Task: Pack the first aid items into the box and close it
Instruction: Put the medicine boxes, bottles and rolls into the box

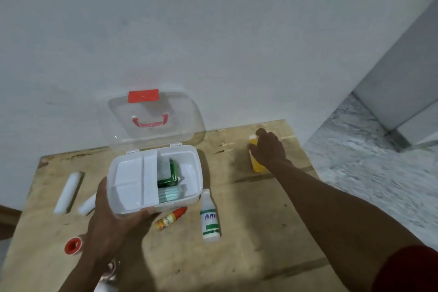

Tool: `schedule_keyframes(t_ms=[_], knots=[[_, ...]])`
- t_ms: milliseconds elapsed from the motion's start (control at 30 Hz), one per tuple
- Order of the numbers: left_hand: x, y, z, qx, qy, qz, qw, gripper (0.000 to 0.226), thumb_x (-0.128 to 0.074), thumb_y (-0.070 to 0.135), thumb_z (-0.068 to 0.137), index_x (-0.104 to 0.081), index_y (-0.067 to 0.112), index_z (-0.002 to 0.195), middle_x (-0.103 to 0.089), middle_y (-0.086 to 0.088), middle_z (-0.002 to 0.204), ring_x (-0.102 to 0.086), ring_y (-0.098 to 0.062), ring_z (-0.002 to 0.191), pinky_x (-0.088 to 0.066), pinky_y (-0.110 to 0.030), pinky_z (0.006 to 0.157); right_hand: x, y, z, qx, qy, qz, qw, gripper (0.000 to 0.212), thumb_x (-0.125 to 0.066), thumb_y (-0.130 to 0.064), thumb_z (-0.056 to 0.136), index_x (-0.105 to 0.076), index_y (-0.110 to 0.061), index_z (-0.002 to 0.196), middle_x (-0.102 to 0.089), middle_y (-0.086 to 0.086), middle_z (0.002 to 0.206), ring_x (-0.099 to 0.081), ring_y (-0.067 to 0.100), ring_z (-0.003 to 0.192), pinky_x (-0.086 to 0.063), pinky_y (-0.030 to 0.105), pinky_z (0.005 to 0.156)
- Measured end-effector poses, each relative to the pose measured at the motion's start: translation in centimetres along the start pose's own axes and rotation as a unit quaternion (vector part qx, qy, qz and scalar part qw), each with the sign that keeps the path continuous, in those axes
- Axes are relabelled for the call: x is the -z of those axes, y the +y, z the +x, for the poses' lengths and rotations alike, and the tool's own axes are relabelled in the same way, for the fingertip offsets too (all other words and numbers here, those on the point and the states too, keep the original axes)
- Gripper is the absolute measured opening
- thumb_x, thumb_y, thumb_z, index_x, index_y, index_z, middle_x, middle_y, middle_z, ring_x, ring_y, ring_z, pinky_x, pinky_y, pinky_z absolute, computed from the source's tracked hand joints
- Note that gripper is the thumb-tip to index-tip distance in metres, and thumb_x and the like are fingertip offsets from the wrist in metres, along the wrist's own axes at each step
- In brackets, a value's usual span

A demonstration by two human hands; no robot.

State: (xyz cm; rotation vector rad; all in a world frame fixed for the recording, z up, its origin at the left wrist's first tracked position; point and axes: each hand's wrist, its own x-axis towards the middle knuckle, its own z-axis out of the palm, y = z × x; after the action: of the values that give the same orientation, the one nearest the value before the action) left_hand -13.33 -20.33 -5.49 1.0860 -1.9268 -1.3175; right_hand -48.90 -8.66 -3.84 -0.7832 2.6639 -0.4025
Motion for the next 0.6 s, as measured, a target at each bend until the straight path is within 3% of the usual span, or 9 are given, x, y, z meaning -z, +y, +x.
schedule_keyframes(t_ms=[167, 333, 500, 600], knots=[[0.3, -0.6, 0.5, 0.005, -0.011, 0.035, 0.999, 0.115, -0.088, 0.061, 0.046, -0.038, 0.029, 0.144, -0.056, 0.013, 0.133, -0.057, -0.007, 0.118, -0.052, -0.043, 0.091, -0.3, 0.1, 2.2, 0.003, -0.037, -0.003, 0.999, 0.055, -0.062, -0.034, 0.09, -0.042, -0.014, 0.136, -0.056, 0.022, 0.128, -0.056, 0.041, 0.12, -0.046, 0.039, 0.094], [0.0, -0.1, 0.6, 0.0, -0.011, 0.022, 1.0, 0.116, -0.09, 0.054, 0.044, -0.039, 0.026, 0.144, -0.056, 0.013, 0.134, -0.056, -0.003, 0.12, -0.049, -0.031, 0.087, -0.7, 0.2, 2.7, 0.01, -0.045, 0.007, 0.999, 0.053, -0.056, -0.021, 0.088, -0.042, -0.02, 0.139, -0.06, 0.018, 0.126, -0.057, 0.04, 0.117, -0.046, 0.037, 0.091], [0.5, -1.0, 0.5, 0.017, -0.017, 0.03, 0.999, 0.111, -0.088, 0.06, 0.048, -0.038, 0.03, 0.143, -0.057, 0.013, 0.132, -0.058, -0.008, 0.118, -0.053, -0.046, 0.091, -0.5, 0.4, 2.4, 0.029, -0.04, 0.028, 0.998, 0.057, -0.058, -0.023, 0.091, -0.041, -0.026, 0.145, -0.058, 0.016, 0.134, -0.054, 0.038, 0.123, -0.043, 0.036, 0.099], [0.6, -0.6, 0.3, 0.014, -0.013, 0.024, 1.0, 0.111, -0.089, 0.058, 0.048, -0.038, 0.029, 0.143, -0.056, 0.013, 0.132, -0.057, -0.006, 0.118, -0.053, -0.042, 0.09, -0.4, 0.7, 1.6, 0.039, -0.005, 0.057, 0.998, 0.053, -0.062, -0.027, 0.089, -0.048, -0.026, 0.14, -0.063, 0.015, 0.128, -0.056, 0.036, 0.12, -0.043, 0.036, 0.098]])
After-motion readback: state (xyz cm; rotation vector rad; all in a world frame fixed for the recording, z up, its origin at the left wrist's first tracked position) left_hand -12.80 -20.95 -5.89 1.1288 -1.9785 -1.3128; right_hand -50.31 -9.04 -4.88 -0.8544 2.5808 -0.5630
